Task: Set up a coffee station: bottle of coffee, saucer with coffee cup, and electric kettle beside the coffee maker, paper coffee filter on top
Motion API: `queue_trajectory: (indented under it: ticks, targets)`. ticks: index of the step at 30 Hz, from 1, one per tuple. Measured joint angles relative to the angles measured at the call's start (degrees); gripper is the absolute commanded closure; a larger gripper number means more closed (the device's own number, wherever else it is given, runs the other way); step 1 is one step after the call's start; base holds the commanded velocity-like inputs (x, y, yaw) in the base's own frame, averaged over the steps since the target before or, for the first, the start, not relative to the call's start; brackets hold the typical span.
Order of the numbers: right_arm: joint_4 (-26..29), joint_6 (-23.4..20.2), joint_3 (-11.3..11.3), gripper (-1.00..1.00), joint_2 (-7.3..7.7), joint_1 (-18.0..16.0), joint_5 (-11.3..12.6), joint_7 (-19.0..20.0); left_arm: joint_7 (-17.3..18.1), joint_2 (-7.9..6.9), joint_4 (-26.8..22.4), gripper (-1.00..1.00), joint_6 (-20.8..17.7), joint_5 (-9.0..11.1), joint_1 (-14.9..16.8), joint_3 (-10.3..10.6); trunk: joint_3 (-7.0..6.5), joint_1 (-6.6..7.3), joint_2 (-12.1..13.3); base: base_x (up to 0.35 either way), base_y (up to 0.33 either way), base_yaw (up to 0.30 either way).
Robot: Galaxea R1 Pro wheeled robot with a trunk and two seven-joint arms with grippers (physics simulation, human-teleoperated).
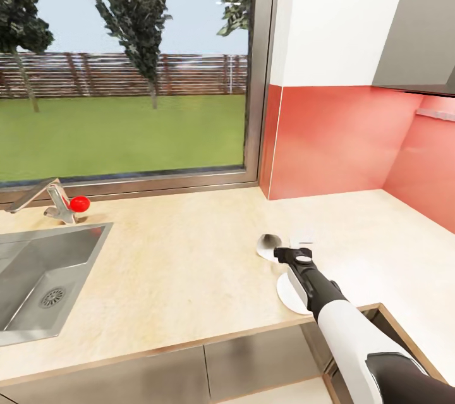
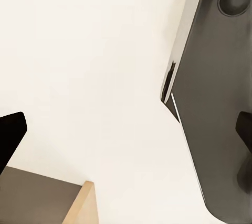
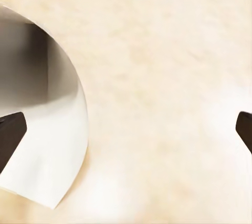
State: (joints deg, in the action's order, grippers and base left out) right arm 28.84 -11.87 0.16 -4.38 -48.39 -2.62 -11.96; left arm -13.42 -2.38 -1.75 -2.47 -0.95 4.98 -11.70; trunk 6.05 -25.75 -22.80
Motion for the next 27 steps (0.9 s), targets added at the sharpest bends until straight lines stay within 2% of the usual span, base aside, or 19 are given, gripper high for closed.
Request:
queue_trajectory:
  ticks: [6,12,27]
  targets:
    - [-0.1,0.4,0.0,-1.0,0.01,0.0,-0.01,0.0,0.0,0.0,0.0,-1.0,0.0,0.0,-0.02,-0.01,0.0,0.0,0.0,0.022,0.0,0.0]
    - [-2.51,0.68,0.0,-1.0,-0.03,0.0,0.07,0.01,0.0,0.0,0.0,-1.0,0.0,0.0,0.01,-0.01,0.0,0.0,0.0,0.05,0.0,0.0]
    - [-2.75,0.7,0.01,-1.0,-0.08,0.01,0.07,0.01,0.0,0.03,0.0,-1.0,-0.02,0.0,-0.01,-0.01,0.0,0.0,0.0,0.025,0.025,0.0]
